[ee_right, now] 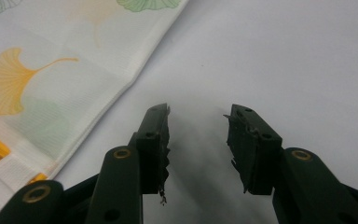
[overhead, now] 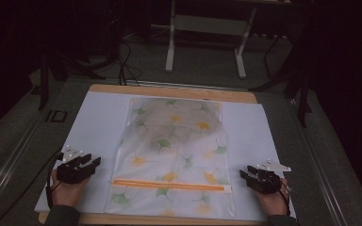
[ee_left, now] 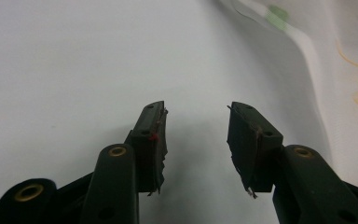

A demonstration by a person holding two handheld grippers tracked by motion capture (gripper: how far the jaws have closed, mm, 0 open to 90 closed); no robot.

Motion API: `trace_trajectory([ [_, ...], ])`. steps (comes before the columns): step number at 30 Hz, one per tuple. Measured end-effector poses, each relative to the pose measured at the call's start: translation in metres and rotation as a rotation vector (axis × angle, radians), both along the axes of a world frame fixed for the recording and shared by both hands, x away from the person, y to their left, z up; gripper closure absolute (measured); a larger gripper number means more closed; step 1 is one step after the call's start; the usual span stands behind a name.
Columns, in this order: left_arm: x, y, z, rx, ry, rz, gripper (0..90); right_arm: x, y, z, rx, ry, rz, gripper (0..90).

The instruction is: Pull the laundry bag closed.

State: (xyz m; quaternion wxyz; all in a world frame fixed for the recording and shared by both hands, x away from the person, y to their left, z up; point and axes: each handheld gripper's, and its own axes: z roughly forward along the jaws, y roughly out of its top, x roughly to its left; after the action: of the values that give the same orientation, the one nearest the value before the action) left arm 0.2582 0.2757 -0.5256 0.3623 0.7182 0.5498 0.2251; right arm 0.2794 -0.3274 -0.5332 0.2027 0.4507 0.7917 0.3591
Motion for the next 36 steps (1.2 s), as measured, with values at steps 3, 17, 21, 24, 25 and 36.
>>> trace_trajectory([
  [3, 0.000, 0.000, 0.000, -0.003, 0.008, -0.021, 56.6, 0.000, 0.001, 0.001, -0.003, 0.004, 0.012, 57.4],
  [17, -0.002, 0.000, 0.002, -0.012, 0.026, -0.079, 56.1, -0.002, 0.019, 0.010, -0.067, 0.041, 0.160, 64.2],
  [21, -0.002, -0.002, 0.002, -0.011, 0.031, -0.092, 55.8, -0.002, 0.028, 0.008, -0.074, 0.057, 0.201, 64.6],
  [24, -0.003, -0.002, 0.003, -0.010, 0.027, -0.096, 55.3, -0.002, 0.036, 0.009, -0.095, 0.061, 0.238, 64.8],
  [25, -0.003, -0.002, 0.004, -0.012, 0.027, -0.094, 55.3, -0.002, 0.038, 0.010, -0.103, 0.061, 0.249, 64.8],
  [36, -0.004, 0.000, 0.005, -0.020, 0.029, -0.106, 56.8, 0.005, 0.073, 0.030, -0.151, 0.060, 0.381, 65.6],
])
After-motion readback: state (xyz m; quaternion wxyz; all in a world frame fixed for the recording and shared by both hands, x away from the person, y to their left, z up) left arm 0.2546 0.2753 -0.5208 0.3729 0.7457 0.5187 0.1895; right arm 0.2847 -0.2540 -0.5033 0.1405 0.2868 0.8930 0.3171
